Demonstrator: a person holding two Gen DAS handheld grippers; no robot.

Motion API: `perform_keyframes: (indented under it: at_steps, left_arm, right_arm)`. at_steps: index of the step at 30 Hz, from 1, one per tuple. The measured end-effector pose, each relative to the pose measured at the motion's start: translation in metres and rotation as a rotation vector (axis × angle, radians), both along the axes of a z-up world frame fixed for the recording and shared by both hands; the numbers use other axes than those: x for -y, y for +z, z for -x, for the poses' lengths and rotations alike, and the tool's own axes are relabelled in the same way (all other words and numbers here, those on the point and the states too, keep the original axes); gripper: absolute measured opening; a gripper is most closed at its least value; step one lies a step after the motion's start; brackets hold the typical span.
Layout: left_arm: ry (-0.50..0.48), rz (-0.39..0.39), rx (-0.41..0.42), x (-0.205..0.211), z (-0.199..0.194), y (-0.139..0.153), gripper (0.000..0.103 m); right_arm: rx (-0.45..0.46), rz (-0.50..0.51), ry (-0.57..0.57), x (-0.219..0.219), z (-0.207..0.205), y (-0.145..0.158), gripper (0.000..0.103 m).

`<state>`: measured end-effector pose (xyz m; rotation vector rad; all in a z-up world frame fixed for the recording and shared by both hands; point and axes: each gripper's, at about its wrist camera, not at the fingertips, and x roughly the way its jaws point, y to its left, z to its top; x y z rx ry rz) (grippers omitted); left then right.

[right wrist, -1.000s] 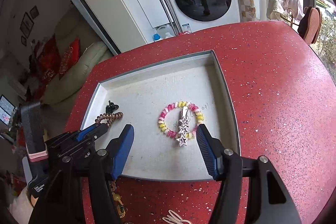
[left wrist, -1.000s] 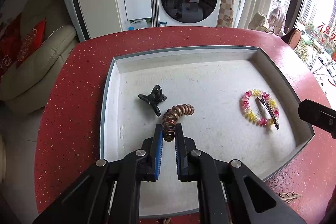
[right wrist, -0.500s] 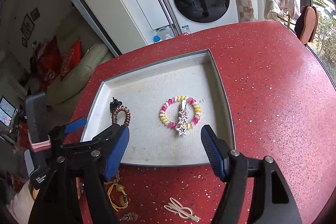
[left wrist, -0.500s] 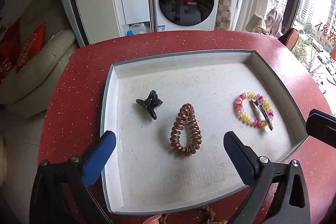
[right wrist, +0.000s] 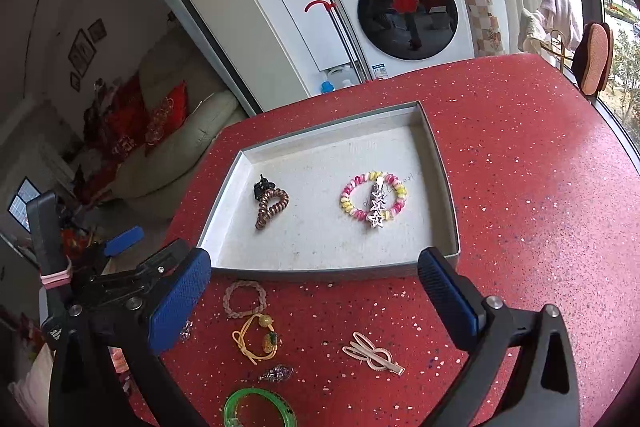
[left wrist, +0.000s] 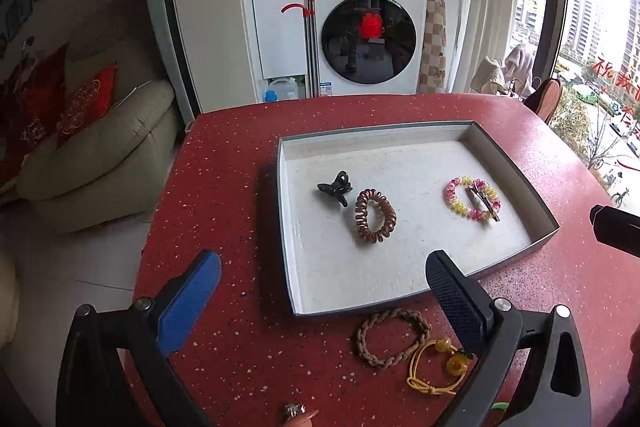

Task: Organize jewelry
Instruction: 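Withdraw both tools from the tray toward the heart pendant and bunny clip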

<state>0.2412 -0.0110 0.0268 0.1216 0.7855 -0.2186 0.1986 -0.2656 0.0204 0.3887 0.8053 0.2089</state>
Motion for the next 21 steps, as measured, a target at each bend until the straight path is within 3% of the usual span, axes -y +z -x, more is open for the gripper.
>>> perform_keyframes:
  at_steps: [5,11,21]
  left_arm:
    - [0.044,-0.001,-0.011,-0.033,0.024,-0.007,0.103]
    - [0.035,0.018,-0.092,-0.060,0.051,-0.031,0.103]
    - [0.064,0.016,-0.201,-0.055,0.080,-0.071,0.103]
  right_arm:
    - [-0.031,0.028,0.029,-0.003,0.017,-0.006,0.103]
    - [-0.075,0.119,0.063,-0.008,0.036,-0.022,0.103]
    - [-0.142,0.273,0.123,-0.015,0.056,-0.053,0.103]
